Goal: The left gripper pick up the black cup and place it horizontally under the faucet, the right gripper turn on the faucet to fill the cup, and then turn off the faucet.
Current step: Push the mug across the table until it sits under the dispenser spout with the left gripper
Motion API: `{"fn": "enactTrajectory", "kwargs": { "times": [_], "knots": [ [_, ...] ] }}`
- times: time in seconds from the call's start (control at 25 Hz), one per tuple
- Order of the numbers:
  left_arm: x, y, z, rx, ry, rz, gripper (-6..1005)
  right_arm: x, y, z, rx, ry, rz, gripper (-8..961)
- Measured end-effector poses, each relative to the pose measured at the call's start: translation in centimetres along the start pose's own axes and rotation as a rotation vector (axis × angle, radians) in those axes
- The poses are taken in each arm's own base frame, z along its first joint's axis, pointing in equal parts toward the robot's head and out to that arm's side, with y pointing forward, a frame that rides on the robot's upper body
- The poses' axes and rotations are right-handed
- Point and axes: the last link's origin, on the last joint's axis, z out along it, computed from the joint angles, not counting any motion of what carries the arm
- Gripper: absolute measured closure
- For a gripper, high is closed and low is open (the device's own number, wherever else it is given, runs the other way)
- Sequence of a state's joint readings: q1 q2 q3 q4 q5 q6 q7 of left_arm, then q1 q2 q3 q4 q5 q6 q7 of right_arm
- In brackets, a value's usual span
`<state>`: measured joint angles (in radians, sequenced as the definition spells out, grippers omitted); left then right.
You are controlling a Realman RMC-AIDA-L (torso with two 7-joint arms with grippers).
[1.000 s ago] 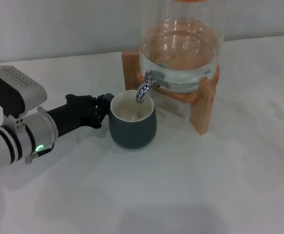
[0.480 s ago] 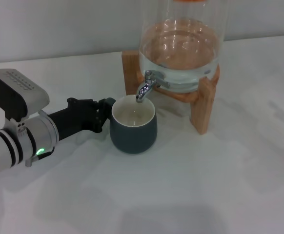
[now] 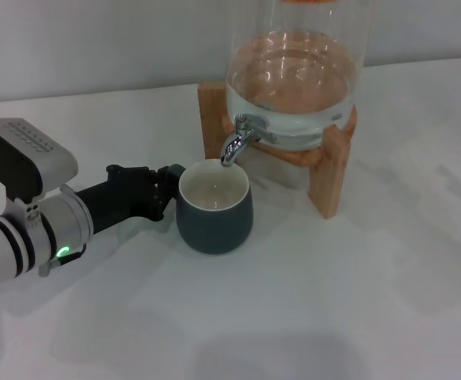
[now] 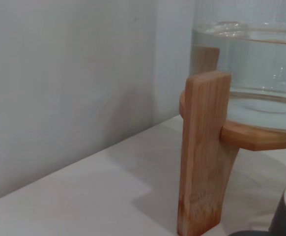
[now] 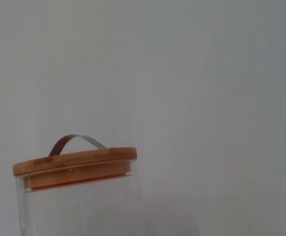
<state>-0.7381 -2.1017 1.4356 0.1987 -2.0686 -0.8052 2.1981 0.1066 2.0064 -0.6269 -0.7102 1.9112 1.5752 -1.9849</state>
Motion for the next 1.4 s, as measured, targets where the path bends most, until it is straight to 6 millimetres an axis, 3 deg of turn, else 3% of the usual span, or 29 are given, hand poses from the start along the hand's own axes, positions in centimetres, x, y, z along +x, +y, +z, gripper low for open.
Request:
{"fn": "enactTrajectory", "kwargs": {
  "times": [0.48,0.76,1.4],
  "knots": [
    [-0.24,-0.03,-0.17,0.004,0.000,-0.018,894,-0.09,0.22,-0.33,-0.010,-0.007,0.001,213],
    [-0.26,-0.16,-0.32,0.010,0.005,-0.036,811,0.05,0.25,-0.41,-0.008,-0.007,0.008,214],
    [-0.85,0.02,-0.67,0.001,-0.004,-0.047,726,-0.06,0.23,-0.32,-0.009,-0.011,0.005,214]
  ]
}}
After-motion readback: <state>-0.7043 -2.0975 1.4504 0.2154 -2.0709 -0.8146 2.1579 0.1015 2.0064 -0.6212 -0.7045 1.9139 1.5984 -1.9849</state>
